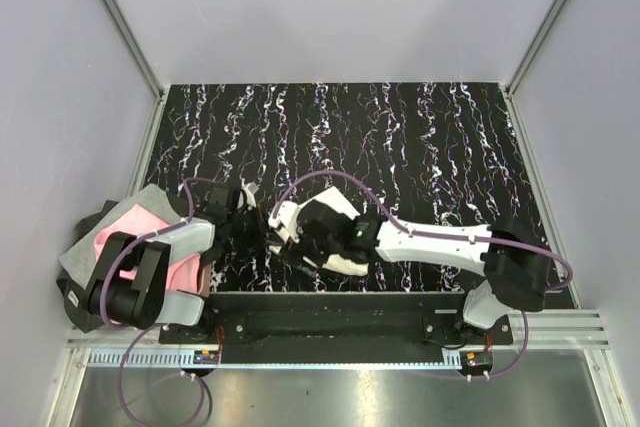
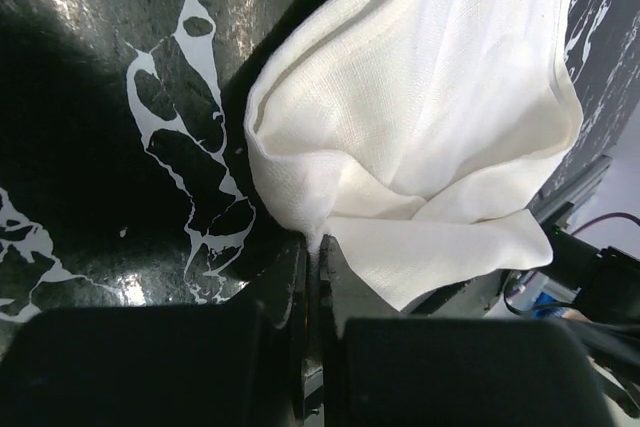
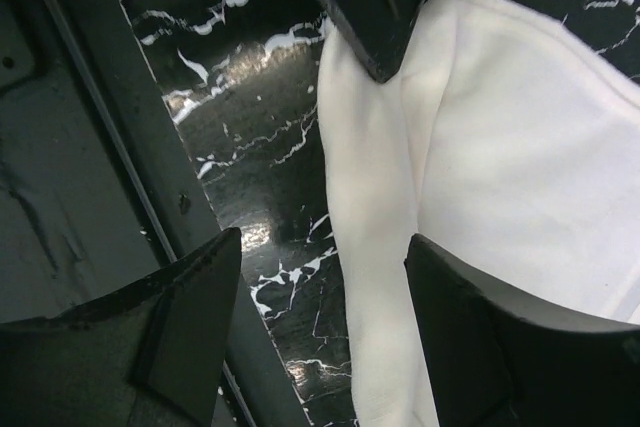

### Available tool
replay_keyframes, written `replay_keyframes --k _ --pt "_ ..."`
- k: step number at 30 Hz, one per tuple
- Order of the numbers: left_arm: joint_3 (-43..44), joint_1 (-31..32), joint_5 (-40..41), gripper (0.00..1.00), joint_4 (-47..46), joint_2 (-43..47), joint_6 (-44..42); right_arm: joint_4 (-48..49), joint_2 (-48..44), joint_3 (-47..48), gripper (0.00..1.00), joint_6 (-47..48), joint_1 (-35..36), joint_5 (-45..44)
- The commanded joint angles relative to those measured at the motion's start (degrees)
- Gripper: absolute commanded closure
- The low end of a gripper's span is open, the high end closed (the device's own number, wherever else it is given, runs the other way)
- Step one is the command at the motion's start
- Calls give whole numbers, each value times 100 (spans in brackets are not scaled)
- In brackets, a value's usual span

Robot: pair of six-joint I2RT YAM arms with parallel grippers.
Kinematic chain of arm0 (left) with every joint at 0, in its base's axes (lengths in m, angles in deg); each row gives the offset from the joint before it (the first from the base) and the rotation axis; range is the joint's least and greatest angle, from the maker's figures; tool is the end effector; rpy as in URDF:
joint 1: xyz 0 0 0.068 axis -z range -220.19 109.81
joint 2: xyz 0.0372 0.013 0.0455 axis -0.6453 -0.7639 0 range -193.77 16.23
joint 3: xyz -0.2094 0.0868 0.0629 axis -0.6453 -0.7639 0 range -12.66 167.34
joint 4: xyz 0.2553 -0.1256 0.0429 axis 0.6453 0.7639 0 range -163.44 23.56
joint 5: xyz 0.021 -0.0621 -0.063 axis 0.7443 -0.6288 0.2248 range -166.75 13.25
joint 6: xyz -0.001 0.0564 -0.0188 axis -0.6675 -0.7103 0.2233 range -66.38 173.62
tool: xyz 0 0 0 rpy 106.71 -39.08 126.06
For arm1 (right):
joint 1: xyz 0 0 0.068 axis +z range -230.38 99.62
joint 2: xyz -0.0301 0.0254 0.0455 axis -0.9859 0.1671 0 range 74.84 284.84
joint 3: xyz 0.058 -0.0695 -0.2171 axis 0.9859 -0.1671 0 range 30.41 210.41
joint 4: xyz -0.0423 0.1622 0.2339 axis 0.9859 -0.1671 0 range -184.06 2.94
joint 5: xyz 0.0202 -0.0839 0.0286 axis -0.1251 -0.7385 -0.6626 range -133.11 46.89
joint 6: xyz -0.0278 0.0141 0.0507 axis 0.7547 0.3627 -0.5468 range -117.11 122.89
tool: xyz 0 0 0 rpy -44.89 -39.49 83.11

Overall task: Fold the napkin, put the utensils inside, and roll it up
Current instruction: Roll the napkin with the utensil

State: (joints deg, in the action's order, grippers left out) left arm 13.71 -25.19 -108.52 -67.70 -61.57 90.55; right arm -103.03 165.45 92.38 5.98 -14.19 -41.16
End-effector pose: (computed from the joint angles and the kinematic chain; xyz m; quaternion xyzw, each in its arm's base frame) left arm 0.2354 -0.0868 0.0642 -0.0995 0.9205 -0.3550 0.1294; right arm 0.1498 0.3431 0.1777 -0.5298 0.7552 0.2153 0.3205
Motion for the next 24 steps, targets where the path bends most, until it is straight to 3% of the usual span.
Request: replay_keyframes --k 1,18,21,22,24 --pt "158 -50 -462 100 112 -235 -72 419 202 -273 26 209 209 -925" --pt "175 -68 -523 100 94 -227 -159 639 1345 -274 30 587 158 -1022" --pt "211 -68 -593 100 86 -253 -203 490 1398 -265 33 438 -176 -253" --pt "228 -68 -620 100 51 -253 -212 420 1407 -213 39 403 -273 4" --pt "237 -68 -637 89 -11 -218 -212 104 1477 -116 49 403 -484 766"
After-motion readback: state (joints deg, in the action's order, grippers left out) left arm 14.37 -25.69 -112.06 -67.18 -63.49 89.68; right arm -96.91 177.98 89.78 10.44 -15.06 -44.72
